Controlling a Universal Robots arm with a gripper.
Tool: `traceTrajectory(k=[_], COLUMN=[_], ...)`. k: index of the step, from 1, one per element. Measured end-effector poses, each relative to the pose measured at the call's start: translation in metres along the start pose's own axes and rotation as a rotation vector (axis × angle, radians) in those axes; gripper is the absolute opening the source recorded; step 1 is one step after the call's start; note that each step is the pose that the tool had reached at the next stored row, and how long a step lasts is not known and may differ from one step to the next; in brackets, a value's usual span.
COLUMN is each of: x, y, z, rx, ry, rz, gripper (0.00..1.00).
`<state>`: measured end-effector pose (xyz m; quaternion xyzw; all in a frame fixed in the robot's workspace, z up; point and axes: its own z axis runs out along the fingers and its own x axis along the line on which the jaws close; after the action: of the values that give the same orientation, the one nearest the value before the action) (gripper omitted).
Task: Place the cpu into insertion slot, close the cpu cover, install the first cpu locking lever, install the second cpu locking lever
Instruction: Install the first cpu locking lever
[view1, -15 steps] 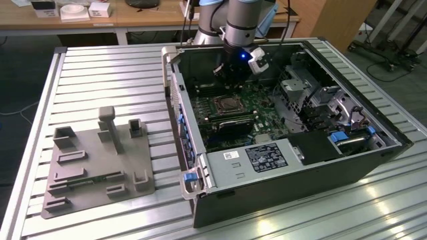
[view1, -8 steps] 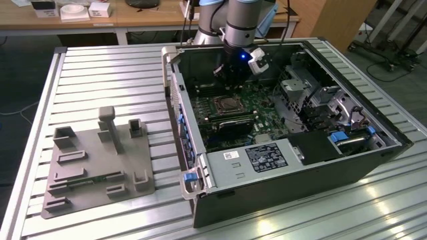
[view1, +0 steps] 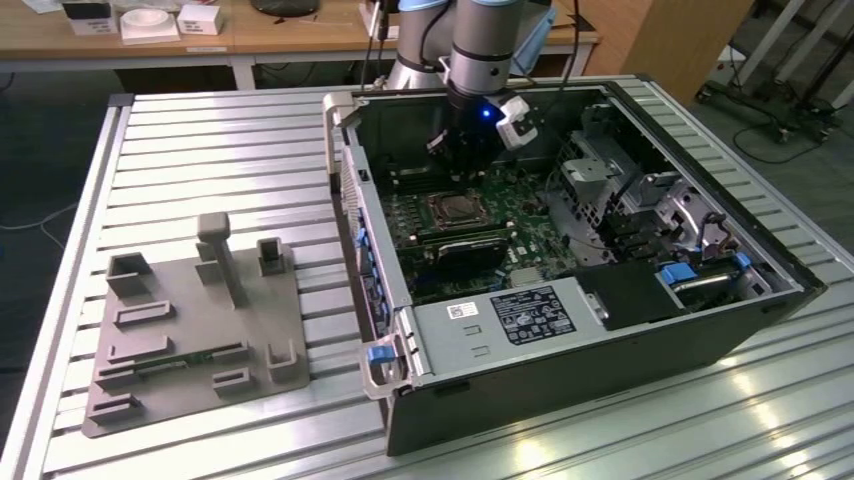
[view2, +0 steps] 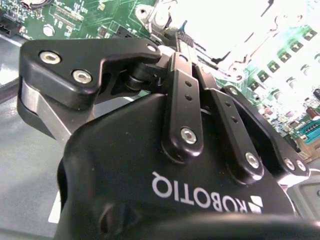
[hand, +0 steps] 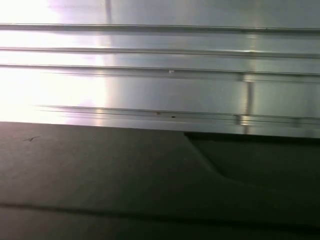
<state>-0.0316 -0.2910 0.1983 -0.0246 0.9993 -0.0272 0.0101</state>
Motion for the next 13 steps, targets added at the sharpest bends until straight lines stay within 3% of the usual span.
traceTrajectory(k=[4,13], x=[0.0,0.0], y=[0.0011,0.0046], z=[0.0008,0.0013], rx=[0.0075,0.0078], ry=[0.0007,0.0011], rz=[0.0,-0.001], gripper=[0.1,0.1])
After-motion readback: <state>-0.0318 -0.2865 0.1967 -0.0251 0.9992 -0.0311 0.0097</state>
